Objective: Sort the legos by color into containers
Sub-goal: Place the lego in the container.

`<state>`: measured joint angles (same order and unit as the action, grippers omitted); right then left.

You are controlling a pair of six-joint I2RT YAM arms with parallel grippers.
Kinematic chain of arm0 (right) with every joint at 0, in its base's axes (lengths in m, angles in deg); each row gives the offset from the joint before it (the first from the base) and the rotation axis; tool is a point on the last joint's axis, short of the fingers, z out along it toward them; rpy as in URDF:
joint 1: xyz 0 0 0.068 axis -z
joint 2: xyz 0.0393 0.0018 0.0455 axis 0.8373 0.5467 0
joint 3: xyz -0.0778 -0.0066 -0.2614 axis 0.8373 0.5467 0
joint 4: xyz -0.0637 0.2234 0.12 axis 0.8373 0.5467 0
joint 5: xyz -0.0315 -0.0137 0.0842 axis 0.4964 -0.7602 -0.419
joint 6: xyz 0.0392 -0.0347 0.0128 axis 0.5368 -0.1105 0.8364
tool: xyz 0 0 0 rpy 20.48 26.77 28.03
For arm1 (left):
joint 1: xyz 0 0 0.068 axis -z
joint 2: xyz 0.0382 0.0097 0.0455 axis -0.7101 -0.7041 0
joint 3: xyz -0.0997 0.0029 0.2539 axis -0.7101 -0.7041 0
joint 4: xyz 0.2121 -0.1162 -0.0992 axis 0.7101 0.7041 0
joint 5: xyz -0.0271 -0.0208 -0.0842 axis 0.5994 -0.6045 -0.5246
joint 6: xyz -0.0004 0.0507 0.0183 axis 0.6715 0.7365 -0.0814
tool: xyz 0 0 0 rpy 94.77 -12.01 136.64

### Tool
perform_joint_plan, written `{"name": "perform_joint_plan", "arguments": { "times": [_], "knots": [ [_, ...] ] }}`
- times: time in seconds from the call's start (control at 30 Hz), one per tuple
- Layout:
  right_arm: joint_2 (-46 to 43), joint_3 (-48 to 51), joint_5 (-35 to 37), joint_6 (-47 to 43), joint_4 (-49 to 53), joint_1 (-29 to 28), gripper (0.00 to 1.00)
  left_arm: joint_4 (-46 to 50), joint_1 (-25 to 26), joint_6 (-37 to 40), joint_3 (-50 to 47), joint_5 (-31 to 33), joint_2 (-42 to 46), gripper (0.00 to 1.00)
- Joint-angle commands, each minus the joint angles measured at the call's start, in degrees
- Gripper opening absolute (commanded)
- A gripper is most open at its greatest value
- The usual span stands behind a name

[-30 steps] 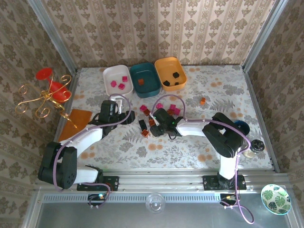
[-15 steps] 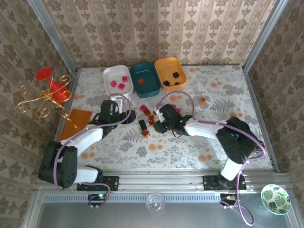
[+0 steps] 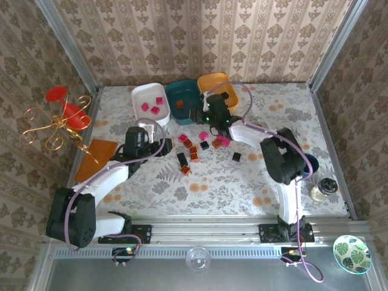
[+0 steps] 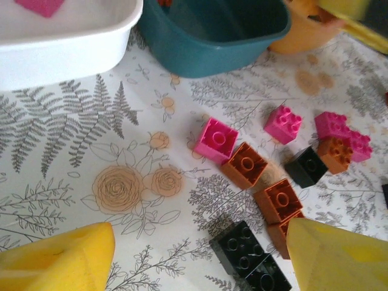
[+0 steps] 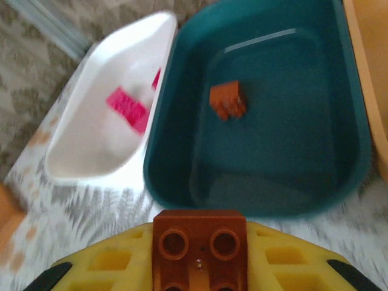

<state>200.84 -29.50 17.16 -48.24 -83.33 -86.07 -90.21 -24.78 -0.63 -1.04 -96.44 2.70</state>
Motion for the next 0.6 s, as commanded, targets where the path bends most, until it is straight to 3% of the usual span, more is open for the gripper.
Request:
{"name": "perform_joint_plan", "arguments": {
  "times": [0.0,0.13,0.17,0.27,0.43,0.57],
  "knots": [
    [7.6,-10.0,2.8,3.8,3.1,0.8,0.36,1.8,-0.4,-1.2,-1.0,-1.4,2.5,0.76],
    [12.5,-19.0,1.5,3.6,7.1,2.1,0.47,3.0,-0.2,-1.3,-1.1,-3.4,4.2,0.77],
    [12.1,-19.6,0.4,3.3,7.1,2.4,0.55,3.3,-0.1,-1.2,-1.0,-4.2,4.3,0.79],
    [6.9,-17.5,-1.7,1.3,6.8,2.8,0.64,4.2,0.4,-0.6,-0.2,-6.2,3.5,0.80],
    [-9.2,-1.1,0.8,-4.5,7.8,4.0,0.72,3.8,1.2,-0.4,1.3,-8.9,2.6,0.82],
    [-22.1,14.9,10.6,-6.9,13.1,6.7,0.76,3.4,2.8,-0.6,3.5,-9.8,0.6,0.82]
  ]
}}
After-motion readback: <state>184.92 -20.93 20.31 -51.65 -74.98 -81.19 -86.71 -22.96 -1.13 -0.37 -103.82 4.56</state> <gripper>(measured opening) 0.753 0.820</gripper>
